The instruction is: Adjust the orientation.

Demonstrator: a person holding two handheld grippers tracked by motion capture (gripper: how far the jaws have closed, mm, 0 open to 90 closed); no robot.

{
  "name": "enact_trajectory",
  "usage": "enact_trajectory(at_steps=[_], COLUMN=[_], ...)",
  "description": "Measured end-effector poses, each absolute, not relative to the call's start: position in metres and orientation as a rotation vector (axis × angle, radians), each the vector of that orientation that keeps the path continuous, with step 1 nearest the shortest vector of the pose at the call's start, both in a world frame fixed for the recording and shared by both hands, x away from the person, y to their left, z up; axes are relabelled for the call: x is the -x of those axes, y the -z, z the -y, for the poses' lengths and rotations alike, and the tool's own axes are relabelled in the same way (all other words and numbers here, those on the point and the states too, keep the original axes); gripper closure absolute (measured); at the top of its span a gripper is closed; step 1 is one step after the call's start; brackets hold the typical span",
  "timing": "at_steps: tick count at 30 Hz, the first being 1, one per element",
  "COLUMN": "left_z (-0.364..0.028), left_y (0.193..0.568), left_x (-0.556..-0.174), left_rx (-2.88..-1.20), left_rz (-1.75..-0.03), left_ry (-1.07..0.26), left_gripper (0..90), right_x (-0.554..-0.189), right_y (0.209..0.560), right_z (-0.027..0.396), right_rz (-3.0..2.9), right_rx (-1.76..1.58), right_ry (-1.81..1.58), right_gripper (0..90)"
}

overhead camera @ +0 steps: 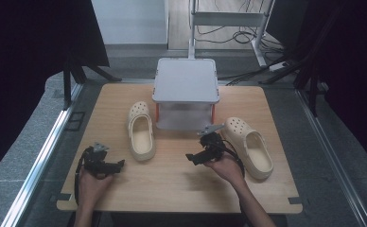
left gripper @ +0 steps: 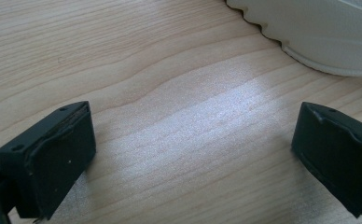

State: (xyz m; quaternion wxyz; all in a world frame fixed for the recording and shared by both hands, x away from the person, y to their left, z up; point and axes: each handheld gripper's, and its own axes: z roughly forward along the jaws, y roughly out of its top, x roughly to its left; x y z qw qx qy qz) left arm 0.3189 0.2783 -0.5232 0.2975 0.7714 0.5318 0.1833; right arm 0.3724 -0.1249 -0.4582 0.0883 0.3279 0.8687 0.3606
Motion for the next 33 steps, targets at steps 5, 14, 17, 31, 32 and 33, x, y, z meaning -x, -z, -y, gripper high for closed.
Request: enact_trajectory(at_steps=[5, 14, 17, 31, 32, 33], left_z=[-0.279, -0.279, -0.279, -0.279, -0.279, -0.279], left_y=[0.523, 0.523, 0.523, 0.523, 0.523, 0.523], left_x=[-0.319, -0.319, -0.319, -0.319, -0.319, -0.319], left_rx=[-2.057, -2.054, -2.059, -2.055, -2.055, -2.055], left_rz=[-1.407, -1.409, -1.407, -1.411, -1.411, -1.411], left_ry=[-0.490, -0.490, -0.490, -0.487, -0.486, -0.486], left_gripper=[0.0, 0.0, 0.0, 0.0, 0.0, 0.0], right_x=[-0.383, -0.406, -0.414, -0.440, -0.443, -0.443], right_y=[0.452, 0.439, 0.438, 0.448, 0.450, 0.450], right_z=[0.107, 0.063, 0.046, -0.026, -0.033, -0.033], right_rz=[-2.588, -2.561, -2.566, -2.565, -2.552, -2.552], right_rx=[-0.963, -0.944, -0.933, -0.967, -0.990, -0.990], right_ry=[-1.090, -1.132, -1.125, -1.064, -1.040, -1.040], right_gripper=[5.3, 14.0, 16.6, 33.9, 35.1, 35.1])
